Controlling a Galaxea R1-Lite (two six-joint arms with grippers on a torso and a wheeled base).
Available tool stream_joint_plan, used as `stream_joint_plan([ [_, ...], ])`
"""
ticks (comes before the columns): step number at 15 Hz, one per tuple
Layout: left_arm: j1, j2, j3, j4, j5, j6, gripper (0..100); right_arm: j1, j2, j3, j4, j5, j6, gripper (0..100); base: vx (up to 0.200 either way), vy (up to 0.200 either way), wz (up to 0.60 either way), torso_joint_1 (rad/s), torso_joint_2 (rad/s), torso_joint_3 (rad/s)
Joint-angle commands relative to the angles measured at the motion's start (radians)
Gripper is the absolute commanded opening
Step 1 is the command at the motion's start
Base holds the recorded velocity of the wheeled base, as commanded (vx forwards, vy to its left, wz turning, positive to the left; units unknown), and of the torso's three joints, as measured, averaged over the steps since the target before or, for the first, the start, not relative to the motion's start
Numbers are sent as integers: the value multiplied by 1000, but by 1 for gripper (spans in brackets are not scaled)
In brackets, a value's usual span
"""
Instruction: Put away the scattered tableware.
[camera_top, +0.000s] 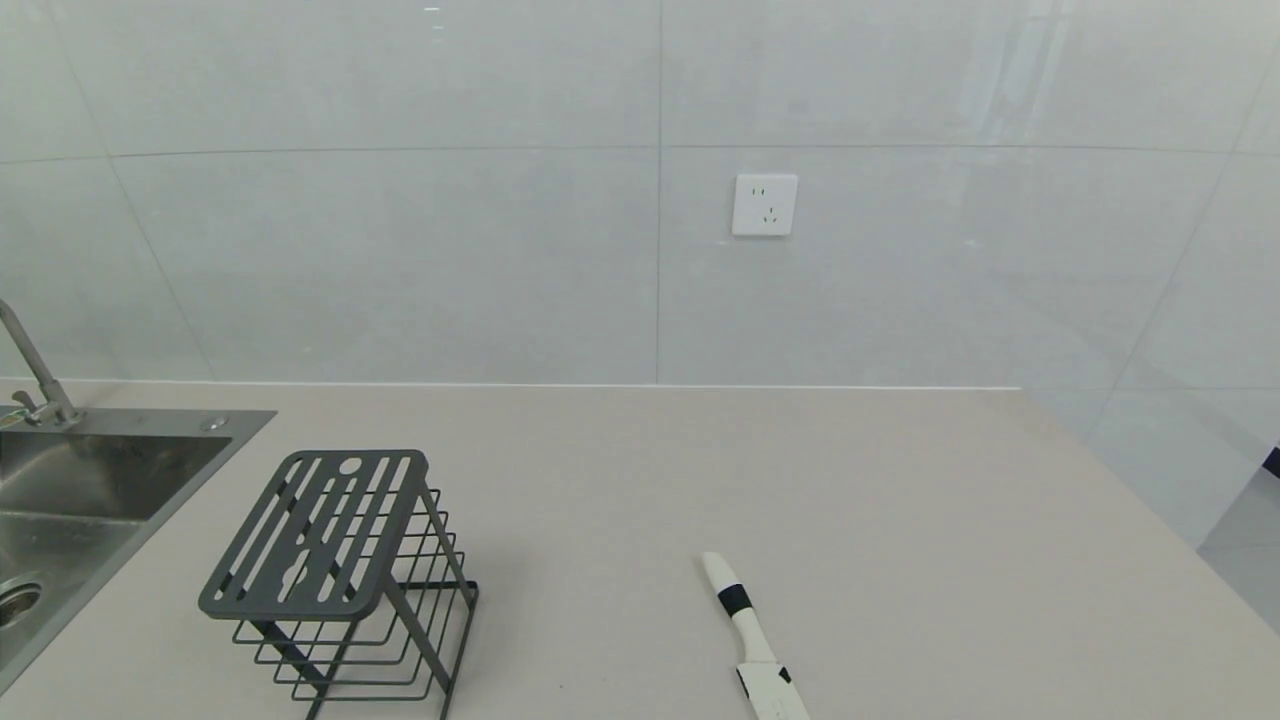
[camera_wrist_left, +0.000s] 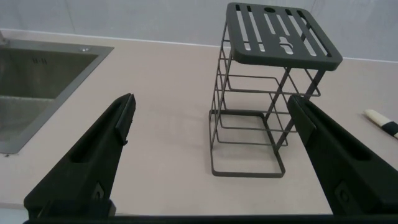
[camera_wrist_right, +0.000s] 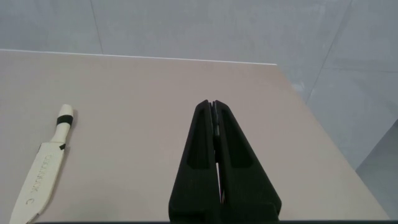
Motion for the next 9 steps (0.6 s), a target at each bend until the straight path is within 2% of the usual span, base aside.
stream_joint_plan([
  [1,0,2,0,-1,0,-1,100,0,2,0,-1,1,-1,0,0,0,0,0,0,0],
  [6,0,2,0,0,2,1,100,0,2,0,-1,3,-1,0,0,0,0,0,0,0],
  [7,0,2,0,0,2,7,100,0,2,0,-1,3,-1,100,0,0,0,0,0,0],
  [9,0,2,0,0,-1,8,100,0,2,0,-1,4,-1,100,0,0,0,0,0,0],
])
